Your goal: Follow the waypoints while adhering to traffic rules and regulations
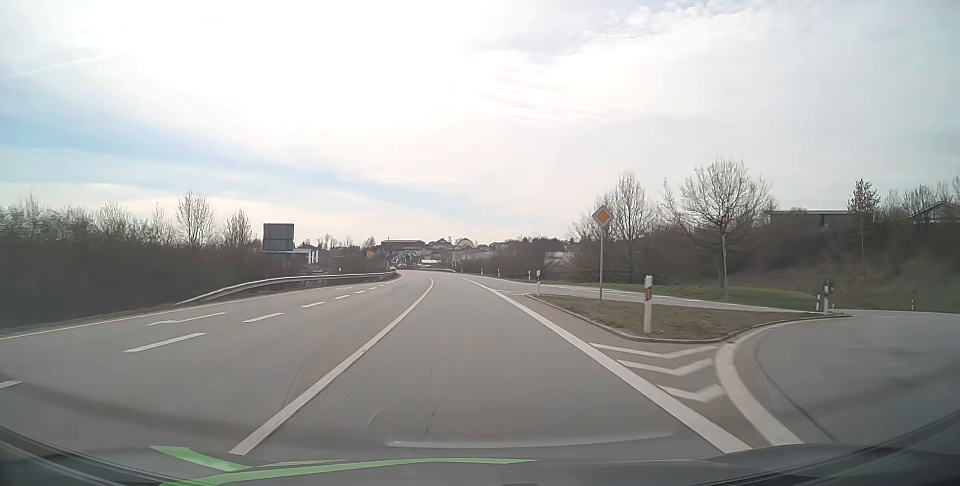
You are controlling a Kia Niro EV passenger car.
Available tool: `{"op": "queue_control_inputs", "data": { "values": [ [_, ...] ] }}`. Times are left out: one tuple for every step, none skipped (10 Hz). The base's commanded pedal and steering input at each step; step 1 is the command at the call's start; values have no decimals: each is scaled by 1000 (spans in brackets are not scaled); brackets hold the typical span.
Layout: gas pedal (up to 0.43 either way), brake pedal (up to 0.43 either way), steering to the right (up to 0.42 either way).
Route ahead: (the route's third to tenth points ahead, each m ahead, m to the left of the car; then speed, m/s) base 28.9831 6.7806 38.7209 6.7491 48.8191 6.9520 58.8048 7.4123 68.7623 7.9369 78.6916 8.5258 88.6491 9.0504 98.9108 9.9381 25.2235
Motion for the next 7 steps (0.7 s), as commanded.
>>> {"op": "queue_control_inputs", "data": {
  "values": [
    [138, 0, -5],
    [138, 0, -6],
    [138, 0, -6],
    [138, 0, -6],
    [138, 0, -6],
    [138, 0, -6],
    [138, 0, -6]
  ]
}}
